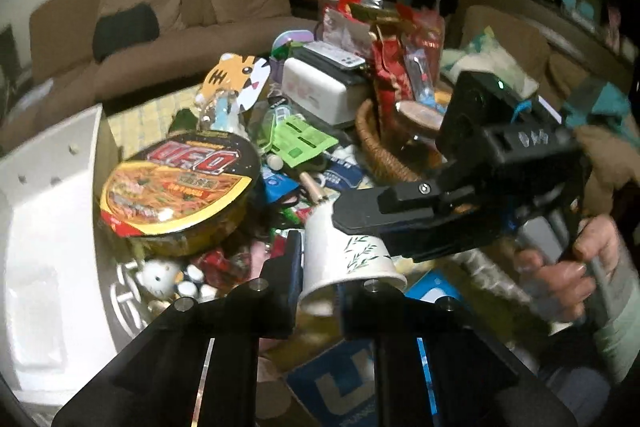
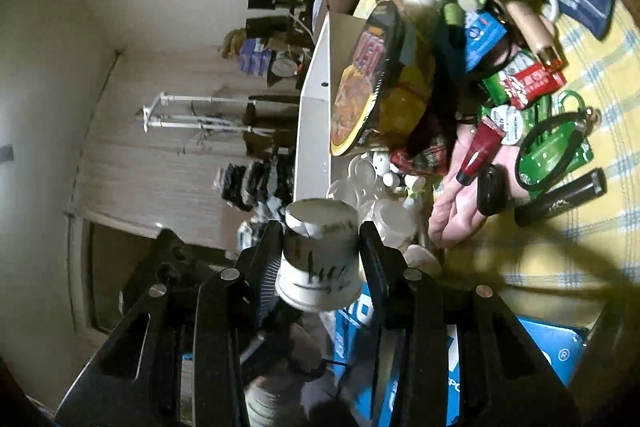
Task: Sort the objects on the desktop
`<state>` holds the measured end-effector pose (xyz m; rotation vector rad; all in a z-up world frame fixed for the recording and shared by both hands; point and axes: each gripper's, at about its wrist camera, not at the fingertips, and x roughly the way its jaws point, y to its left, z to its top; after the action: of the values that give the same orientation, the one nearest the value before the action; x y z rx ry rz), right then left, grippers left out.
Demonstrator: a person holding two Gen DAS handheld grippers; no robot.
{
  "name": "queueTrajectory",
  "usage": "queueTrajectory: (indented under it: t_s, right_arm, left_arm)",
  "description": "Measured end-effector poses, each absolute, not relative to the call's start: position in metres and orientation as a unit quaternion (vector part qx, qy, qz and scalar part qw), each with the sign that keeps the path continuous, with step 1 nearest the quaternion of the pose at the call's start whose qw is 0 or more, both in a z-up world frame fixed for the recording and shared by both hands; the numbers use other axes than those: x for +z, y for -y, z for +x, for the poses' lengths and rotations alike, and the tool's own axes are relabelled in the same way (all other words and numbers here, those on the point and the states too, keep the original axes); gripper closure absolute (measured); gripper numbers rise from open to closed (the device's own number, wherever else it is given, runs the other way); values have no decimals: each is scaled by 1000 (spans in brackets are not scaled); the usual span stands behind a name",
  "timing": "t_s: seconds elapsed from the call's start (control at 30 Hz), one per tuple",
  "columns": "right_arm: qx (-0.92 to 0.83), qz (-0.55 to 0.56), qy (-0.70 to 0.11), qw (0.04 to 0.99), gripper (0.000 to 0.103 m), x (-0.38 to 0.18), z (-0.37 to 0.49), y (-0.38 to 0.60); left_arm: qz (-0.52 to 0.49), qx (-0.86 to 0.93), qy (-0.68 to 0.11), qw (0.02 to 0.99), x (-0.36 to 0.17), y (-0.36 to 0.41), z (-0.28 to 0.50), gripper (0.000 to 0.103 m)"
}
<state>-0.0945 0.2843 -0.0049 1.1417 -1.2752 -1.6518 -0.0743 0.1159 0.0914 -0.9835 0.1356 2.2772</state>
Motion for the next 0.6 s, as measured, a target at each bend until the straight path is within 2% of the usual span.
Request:
queueTrajectory:
  t_s: [0.07,0.2,0.33,0.47,0.53,0.6]
  right_arm:
    - [-661,450,484,356,51,0,-95,-288]
    - [-716,430,456,308,51,16,-92,-312]
    - [-796,437,354,224,51,36,-87,-324]
    - [-791,444,355,225,51,34,-90,-328]
    - [-802,449,331,214,51,37,-93,-322]
    - [-809,455,303,218,51,40,-96,-309]
  left_arm:
    - [-384,865,-30,320,94,-109,-79,91]
    - [-405,860,8,311,102,-88,-91,92]
    - [-440,844,41,305,114,-56,-110,92]
    - [-454,842,56,286,119,-27,-124,94]
    - [-454,842,47,287,118,-24,-121,93]
    - [-459,835,36,300,110,-30,-114,88]
